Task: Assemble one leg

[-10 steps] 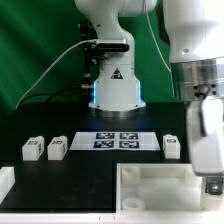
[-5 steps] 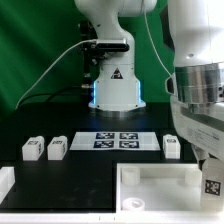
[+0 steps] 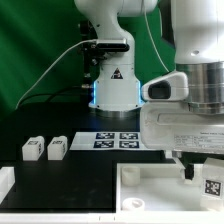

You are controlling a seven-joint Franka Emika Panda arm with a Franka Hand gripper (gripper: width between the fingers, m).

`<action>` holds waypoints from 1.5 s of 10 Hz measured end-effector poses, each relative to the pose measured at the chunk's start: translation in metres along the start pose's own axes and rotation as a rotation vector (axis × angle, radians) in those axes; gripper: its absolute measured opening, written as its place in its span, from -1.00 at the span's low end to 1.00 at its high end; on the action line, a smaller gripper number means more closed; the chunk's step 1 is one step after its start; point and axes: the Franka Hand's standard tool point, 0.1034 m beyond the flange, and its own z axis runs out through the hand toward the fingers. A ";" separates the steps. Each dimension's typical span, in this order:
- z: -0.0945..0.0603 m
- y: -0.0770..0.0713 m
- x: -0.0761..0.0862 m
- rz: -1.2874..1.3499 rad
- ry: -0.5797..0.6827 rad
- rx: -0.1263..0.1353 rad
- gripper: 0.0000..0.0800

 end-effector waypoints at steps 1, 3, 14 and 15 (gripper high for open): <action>0.000 0.000 0.000 0.029 0.000 -0.001 0.31; 0.001 0.001 0.000 0.083 0.000 -0.002 -0.26; -0.002 0.004 0.003 1.489 -0.012 -0.030 -0.26; -0.001 0.004 0.002 1.455 -0.008 -0.033 -0.26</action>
Offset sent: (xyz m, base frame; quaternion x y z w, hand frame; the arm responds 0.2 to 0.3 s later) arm 0.0000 0.0000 0.0000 0.0000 0.0000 0.1790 0.9838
